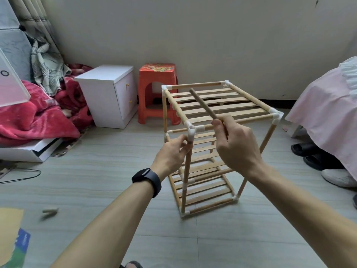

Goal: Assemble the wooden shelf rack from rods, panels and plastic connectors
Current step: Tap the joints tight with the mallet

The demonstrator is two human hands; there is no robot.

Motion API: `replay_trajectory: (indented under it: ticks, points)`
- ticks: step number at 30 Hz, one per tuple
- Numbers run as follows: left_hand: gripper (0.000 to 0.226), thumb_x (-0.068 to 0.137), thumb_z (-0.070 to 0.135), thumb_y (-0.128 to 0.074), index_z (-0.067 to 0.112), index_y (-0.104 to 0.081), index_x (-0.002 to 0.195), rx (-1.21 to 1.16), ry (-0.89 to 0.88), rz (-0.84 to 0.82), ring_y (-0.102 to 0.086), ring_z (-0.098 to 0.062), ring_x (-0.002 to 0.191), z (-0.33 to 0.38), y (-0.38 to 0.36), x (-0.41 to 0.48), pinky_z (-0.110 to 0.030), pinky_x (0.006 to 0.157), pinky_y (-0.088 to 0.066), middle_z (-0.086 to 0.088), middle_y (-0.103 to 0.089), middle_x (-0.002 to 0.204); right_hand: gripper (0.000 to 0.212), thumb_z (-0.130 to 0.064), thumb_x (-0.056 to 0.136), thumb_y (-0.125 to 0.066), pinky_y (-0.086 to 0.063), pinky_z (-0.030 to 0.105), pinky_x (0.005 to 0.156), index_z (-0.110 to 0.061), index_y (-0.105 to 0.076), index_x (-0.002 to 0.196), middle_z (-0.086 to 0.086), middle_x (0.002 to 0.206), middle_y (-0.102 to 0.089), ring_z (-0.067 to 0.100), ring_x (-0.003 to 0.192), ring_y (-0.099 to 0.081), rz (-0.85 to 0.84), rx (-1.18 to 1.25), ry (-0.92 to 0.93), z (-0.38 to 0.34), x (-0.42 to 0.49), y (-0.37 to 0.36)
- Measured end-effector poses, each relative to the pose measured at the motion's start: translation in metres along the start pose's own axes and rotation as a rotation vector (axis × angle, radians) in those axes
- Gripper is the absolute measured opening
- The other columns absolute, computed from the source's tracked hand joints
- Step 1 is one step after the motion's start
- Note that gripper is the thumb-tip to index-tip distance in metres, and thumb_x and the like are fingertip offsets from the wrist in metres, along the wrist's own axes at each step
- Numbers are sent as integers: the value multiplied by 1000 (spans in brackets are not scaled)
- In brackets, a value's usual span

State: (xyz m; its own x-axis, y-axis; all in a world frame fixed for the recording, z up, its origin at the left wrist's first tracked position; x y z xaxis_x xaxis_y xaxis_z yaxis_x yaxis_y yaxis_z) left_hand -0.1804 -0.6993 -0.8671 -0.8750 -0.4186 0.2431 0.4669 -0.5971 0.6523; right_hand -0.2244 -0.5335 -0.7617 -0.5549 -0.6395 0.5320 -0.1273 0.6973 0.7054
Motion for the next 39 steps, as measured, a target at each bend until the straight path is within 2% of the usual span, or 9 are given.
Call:
replay_trajectory:
  ticks: [3, 7, 10, 15, 19, 24, 27, 30, 39]
  points:
    - [13, 103, 41, -52, 36, -57, 114, 3, 11, -18, -68, -15, 96, 4, 0, -3, -47, 82, -59, 12, -68, 102, 32, -37, 108, -37, -55, 42, 60, -19, -62, 100, 2, 73, -63, 20, 62, -60, -273, -193, -139, 10, 4, -24]
    - [15, 101, 38, -54, 37, -59, 115, 110, 85, -119, -67, -16, 98, -14, 8, -11, -45, 87, -58, 8, -70, 108, 28, -38, 107, -38, -53, 43, 53, -24, -62, 102, 0, 67, -64, 21, 55, -59, -189, -133, -93, -10, 8, -35]
    - [13, 99, 39, -54, 37, -61, 110, 187, 215, -135, -66, -17, 97, -54, 39, -27, -43, 89, -56, 8, -70, 105, 34, -41, 107, -37, -53, 41, 59, -22, -61, 92, 0, 73, -64, 19, 63, -61, -313, -207, -101, -21, 4, -80]
    - [18, 98, 36, -54, 31, -63, 112, 291, 442, -64, -65, -17, 96, -144, 116, -78, -38, 89, -55, 5, -72, 108, 34, -43, 106, -38, -59, 46, 67, -22, -62, 94, 1, 79, -67, 22, 71, -66, -531, -114, -129, -36, -1, -174]
    - [23, 99, 35, -53, 26, -63, 118, 309, 644, -32, -64, -20, 101, -223, 159, -131, -38, 91, -55, 2, -71, 112, 34, -48, 104, -37, -57, 38, 66, -25, -58, 90, -3, 78, -63, 18, 70, -62, -696, -284, 15, -51, -22, -253]
    - [31, 98, 32, -51, 21, -58, 126, 314, 859, -28, -60, -24, 111, -330, 174, -187, -35, 95, -50, -4, -65, 124, 30, -47, 103, -31, -36, 35, 57, -25, -44, 89, 6, 91, -61, 28, 74, -51, -913, -376, 134, -54, -54, -368]
    - [35, 98, 30, -50, 20, -55, 132, 314, 945, -52, -55, -26, 119, -391, 177, -209, -35, 98, -46, -9, -58, 132, 27, -45, 105, -30, -39, 36, 66, -23, -41, 94, 8, 102, -63, 31, 83, -53, -1033, -330, 97, -52, -69, -446]
    - [37, 100, 31, -51, 19, -53, 134, 334, 1005, -78, -54, -26, 124, -455, 187, -216, -37, 101, -44, -11, -54, 138, 24, -40, 106, -30, -43, 38, 68, -21, -40, 95, 3, 92, -52, 28, 82, -50, -1141, -235, 82, -56, -79, -532]
    - [50, 100, 30, -49, 23, -38, 147, 476, 1148, -126, -43, -31, 132, -639, 222, -182, -46, 103, -45, -9, -29, 152, 25, -25, 107, -41, -38, 40, 87, -7, -54, 120, 14, 133, -52, 37, 117, -44, -909, -32, -66, -46, -35, -754]
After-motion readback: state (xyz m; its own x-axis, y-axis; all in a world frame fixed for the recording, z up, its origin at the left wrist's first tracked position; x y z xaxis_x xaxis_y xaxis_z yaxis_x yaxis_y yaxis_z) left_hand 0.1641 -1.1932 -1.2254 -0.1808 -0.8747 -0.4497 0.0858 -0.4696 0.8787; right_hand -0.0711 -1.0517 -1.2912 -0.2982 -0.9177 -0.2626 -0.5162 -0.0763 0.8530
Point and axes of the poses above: each hand's wrist, its own x-axis towards the middle knuckle, its own y-axis out of the back of the hand, z = x × y, the point moved 9 cm from there along x, towards the middle knuckle
